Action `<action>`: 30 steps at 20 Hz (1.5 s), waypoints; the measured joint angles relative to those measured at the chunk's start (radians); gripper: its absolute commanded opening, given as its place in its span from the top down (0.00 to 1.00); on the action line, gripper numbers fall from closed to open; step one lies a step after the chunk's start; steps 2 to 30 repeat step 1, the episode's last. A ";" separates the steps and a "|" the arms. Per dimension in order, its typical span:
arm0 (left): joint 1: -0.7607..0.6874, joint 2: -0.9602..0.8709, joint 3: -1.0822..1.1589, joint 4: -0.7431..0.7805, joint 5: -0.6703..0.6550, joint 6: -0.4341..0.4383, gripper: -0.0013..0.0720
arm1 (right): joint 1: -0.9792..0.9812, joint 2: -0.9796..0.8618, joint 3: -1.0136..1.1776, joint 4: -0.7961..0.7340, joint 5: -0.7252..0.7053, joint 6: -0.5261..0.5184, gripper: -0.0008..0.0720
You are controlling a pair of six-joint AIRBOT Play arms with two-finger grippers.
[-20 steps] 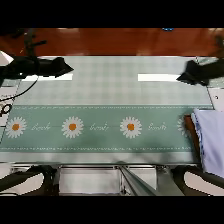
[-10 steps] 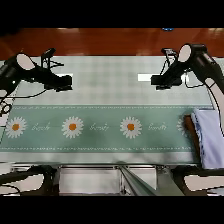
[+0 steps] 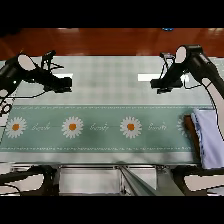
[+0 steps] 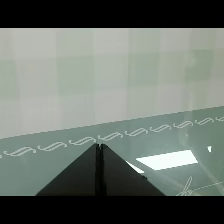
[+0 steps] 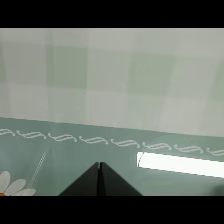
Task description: Fold the shirts.
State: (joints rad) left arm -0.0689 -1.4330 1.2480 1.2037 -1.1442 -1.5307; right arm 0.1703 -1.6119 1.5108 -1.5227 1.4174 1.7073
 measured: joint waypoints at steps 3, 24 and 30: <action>0.000 0.000 0.000 0.000 0.000 0.000 0.95 | 0.000 0.000 0.000 0.000 0.001 0.000 0.96; 0.000 0.000 0.000 0.000 0.000 0.000 0.95 | 0.000 0.000 0.000 0.000 0.001 0.000 0.96; 0.000 0.000 0.000 0.000 0.000 0.000 0.95 | 0.000 0.000 0.000 0.000 0.001 0.000 0.96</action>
